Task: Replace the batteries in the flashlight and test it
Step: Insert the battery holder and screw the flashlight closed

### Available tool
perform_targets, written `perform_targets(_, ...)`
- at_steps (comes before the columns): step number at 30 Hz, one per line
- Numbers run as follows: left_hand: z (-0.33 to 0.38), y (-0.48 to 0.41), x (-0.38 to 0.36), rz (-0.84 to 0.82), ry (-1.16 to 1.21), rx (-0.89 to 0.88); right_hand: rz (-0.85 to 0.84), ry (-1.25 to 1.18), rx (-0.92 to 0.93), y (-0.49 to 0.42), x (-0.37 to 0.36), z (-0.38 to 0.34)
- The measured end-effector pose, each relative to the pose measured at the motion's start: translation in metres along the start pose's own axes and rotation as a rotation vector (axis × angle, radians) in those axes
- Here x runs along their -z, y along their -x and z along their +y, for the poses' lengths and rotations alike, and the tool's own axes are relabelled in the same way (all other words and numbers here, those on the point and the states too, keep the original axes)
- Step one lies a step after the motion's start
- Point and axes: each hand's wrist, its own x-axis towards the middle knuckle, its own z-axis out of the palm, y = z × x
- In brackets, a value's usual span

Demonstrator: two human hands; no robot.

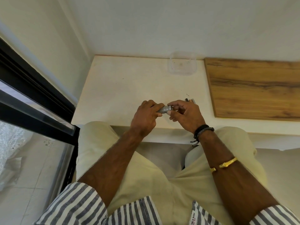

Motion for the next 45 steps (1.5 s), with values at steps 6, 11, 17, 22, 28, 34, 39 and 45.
perform_targets(6, 0.0013, 0.0012, 0.0002, -0.004, 0.012, -0.021, 0.020, 0.099, -0.073, 0.0019, -0.0013, -0.0022)
perform_targets(11, -0.0012, 0.0015, -0.0003, -0.001, 0.015, -0.009, -0.008, 0.033, -0.069, 0.0011, -0.0016, 0.0002)
perform_targets(17, -0.0028, 0.0004, -0.0029, -0.005, -0.013, 0.015, 0.018, 0.041, 0.051, -0.0017, -0.0004, 0.0027)
perform_targets(22, -0.0013, 0.0003, -0.0016, 0.008, -0.009, -0.015, 0.033, 0.047, 0.001, 0.0000, 0.0003, 0.0022)
perform_targets(28, 0.0011, 0.0001, -0.0035, -0.003, -0.014, -0.031, 0.035, 0.124, -0.077, 0.0015, 0.0004, -0.0013)
perform_targets(34, 0.0012, -0.0015, -0.0017, -0.009, 0.001, 0.033, -0.008, 0.037, 0.027, 0.0009, 0.0041, -0.0007)
perform_targets(39, 0.0027, -0.0009, 0.0000, -0.003, -0.003, 0.015, 0.002, 0.009, 0.018, 0.0005, 0.0040, 0.0002)
perform_targets(45, 0.0053, 0.0010, 0.0021, 0.001, 0.010, -0.028, 0.015, 0.087, -0.063, 0.0016, 0.0020, -0.0009)
